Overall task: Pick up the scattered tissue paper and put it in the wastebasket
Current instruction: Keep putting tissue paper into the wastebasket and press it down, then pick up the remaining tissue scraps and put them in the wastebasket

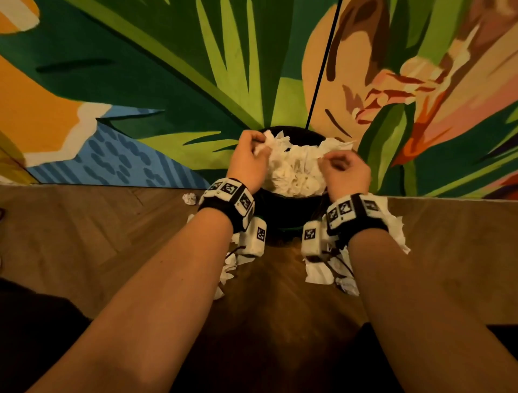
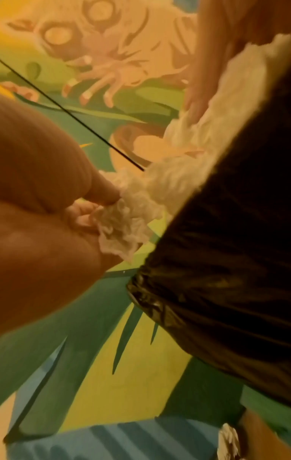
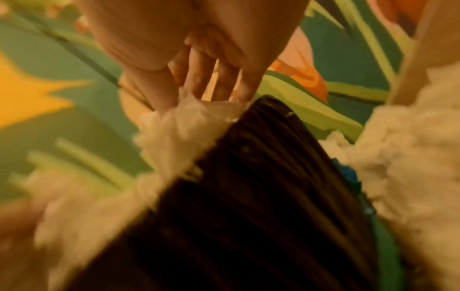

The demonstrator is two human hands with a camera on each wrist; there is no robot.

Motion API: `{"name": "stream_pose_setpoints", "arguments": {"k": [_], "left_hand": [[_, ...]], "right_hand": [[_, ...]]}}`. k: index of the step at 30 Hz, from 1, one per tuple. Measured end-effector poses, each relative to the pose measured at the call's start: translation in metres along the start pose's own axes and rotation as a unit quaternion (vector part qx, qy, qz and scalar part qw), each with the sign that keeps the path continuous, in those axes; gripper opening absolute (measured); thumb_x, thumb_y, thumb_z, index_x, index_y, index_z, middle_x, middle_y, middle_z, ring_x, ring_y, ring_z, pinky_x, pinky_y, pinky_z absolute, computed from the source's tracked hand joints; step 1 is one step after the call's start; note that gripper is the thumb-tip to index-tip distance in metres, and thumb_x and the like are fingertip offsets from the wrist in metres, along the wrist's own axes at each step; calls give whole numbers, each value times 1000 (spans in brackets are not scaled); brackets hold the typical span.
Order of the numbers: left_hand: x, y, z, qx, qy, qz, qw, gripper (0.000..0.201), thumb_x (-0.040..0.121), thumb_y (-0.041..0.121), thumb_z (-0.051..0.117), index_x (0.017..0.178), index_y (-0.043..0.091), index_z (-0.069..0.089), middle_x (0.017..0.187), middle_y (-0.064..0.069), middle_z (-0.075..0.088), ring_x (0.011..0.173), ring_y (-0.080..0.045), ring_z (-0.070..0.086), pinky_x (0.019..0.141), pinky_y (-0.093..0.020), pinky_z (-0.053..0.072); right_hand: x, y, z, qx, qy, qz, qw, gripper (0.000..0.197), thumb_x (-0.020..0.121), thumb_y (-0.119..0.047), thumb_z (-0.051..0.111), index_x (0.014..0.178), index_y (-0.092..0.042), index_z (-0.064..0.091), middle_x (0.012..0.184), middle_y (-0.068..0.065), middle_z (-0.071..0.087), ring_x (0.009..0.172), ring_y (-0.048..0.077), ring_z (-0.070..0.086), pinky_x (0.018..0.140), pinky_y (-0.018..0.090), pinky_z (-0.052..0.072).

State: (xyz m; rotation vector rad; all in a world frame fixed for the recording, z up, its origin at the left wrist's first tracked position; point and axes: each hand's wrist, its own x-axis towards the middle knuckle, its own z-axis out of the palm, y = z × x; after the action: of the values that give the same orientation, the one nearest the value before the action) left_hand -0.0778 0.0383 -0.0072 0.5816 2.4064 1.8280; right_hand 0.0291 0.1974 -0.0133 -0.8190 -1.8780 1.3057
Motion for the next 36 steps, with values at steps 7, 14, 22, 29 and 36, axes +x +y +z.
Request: {"name": "stream_pose_setpoints", "arguments": {"k": [7,14,22,29,36], "left_hand": [[1,-22,6,238,-74,64,966,14,86,34,73,81,21,71,99,2,61,92,-13,54,88,-33,47],[0,-11,19,473,-195,49,858,64,83,60,18,52,15,51,61,-1,45,82,-25,44,89,-44,32],[2,-17,25,536,-224,53,812,56,91,53,20,56,17,43,65,-2,46,79,-23,44,97,-49,24],[13,-18,24,517,-257,15,816,40,86,52,42,64,20,53,74,1,55,91,-23,51,101,-48,22],[10,-15,27,518,-258,1,816,36,86,53,45,82,21,62,91,0,55,109,-27,46,102,-49,20]], "right_hand": [[-11,25,8,-353,-158,-96,917,29,84,-39,51,81,-25,75,111,1,60,109,26,50,93,35,34],[23,6,17,-432,-261,-15,863,18,74,-15,70,71,-33,73,93,-7,70,84,16,62,81,27,52],[36,0,34,-566,-298,-2,769,20,76,-37,66,78,-17,62,76,4,61,66,21,58,59,27,50],[43,-2,25,-515,-214,-81,826,24,64,-25,81,83,-29,68,117,4,56,117,29,47,92,39,47],[67,13,31,-645,-319,-128,683,26,74,-34,71,90,-21,57,103,8,64,84,27,60,71,39,54]]}}
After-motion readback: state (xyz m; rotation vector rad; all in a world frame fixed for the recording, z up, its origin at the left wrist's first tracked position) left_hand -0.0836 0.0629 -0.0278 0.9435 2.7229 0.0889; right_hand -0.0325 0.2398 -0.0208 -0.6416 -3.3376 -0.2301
